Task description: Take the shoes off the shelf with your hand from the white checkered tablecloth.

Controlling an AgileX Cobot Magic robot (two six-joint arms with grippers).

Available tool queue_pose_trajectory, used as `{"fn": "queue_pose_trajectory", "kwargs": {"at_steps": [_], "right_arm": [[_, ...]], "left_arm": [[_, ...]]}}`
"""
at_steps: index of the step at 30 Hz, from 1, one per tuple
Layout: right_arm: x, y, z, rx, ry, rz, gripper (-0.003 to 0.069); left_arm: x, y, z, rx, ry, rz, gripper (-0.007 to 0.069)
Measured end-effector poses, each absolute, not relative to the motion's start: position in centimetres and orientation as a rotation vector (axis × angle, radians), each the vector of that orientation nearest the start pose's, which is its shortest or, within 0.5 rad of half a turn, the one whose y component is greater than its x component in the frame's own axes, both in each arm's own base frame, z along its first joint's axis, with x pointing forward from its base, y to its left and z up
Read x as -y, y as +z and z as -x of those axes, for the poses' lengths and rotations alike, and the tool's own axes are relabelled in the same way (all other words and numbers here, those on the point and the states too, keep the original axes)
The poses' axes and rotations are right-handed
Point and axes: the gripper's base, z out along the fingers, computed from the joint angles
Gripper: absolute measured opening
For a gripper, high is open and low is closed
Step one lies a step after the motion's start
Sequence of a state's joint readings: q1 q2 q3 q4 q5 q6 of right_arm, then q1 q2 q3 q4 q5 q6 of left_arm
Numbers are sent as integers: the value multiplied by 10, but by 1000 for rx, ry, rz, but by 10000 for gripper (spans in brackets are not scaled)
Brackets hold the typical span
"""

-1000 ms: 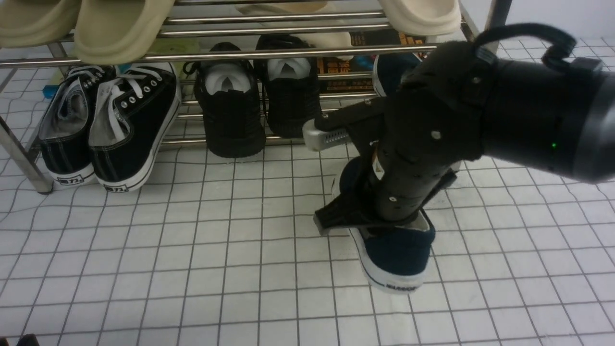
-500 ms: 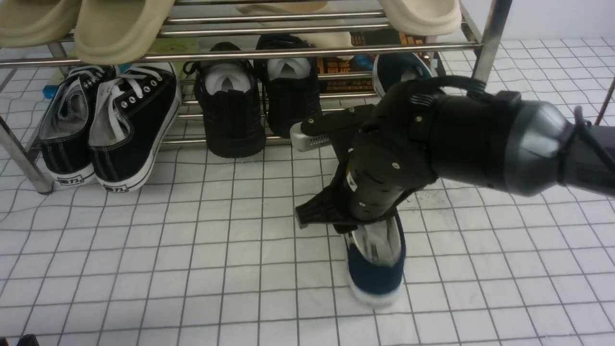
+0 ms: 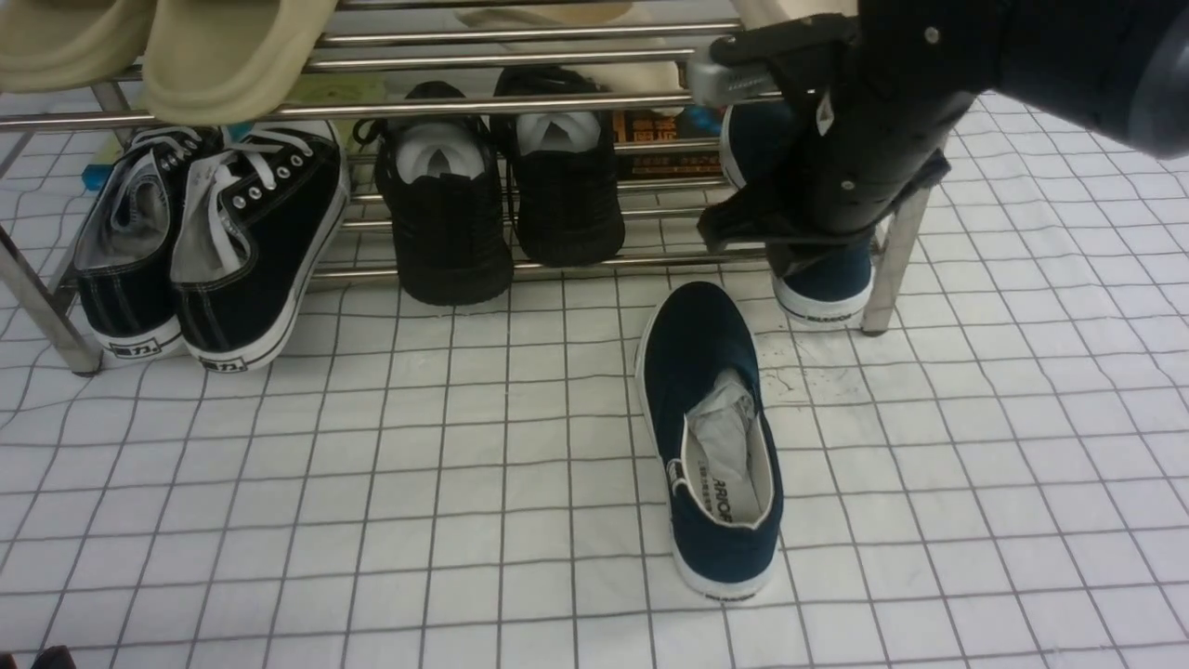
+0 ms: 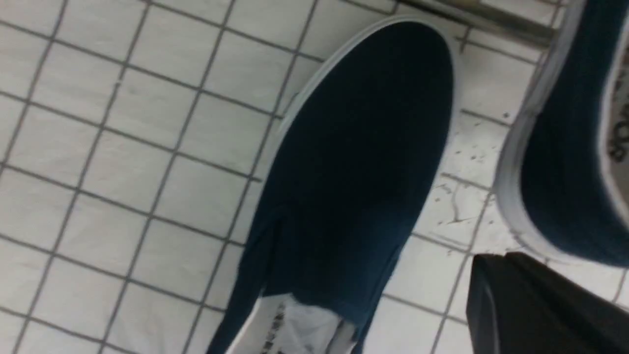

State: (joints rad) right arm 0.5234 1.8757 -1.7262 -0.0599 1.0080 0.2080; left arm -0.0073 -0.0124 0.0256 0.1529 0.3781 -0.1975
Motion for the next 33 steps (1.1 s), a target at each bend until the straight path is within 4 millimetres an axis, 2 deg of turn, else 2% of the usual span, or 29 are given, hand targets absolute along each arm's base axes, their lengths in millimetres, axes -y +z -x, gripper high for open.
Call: {"fn": "queue_pose_trajectory", "kwargs": {"at_steps": [3, 4, 5, 8, 11, 12, 14, 18, 20, 24, 26, 28, 29, 32, 33], "right_arm": [[-202, 307, -374, -2529, 153, 479, 134], [-202, 307, -374, -2529, 153, 479, 134], [-203, 305, -380, -2487, 139, 488, 209], [-206, 294, -390, -2452, 99, 511, 313], [-208, 275, -401, -2439, 28, 553, 384], [-208, 273, -402, -2441, 22, 556, 386], [-208, 257, -410, -2442, -33, 585, 402], [-208, 233, -419, -2459, -105, 600, 383], [-208, 231, -420, -2456, -121, 589, 354], [-206, 232, -421, -2457, -141, 575, 225], [-208, 235, -418, -2467, -135, 567, 105], [-208, 238, -415, -2478, -130, 560, 58], [-208, 246, -406, -2526, -137, 550, 22], [-208, 267, -383, -2616, -119, 531, 22], [-209, 268, -381, -2626, -113, 531, 22]], "left_arm": [[-5, 172, -52, -1868, 9, 84, 237], [-5, 172, -52, -1868, 9, 84, 237], [-5, 172, -52, -1868, 9, 84, 237], [-5, 172, -52, -1868, 9, 84, 237], [-5, 172, -52, -1868, 9, 84, 237], [-5, 172, -52, -1868, 9, 84, 237], [-5, 172, -52, -1868, 9, 84, 237], [-5, 172, -52, -1868, 9, 84, 237], [-5, 172, -52, -1868, 9, 84, 237], [-5, 172, -52, -1868, 9, 84, 237], [-5, 172, -52, -1868, 9, 84, 237], [-5, 172, -52, -1868, 9, 84, 237], [-5, 172, -52, -1868, 9, 84, 237], [-5, 172, -52, -1868, 10, 83, 237], [-5, 172, -52, -1868, 10, 83, 237]]}}
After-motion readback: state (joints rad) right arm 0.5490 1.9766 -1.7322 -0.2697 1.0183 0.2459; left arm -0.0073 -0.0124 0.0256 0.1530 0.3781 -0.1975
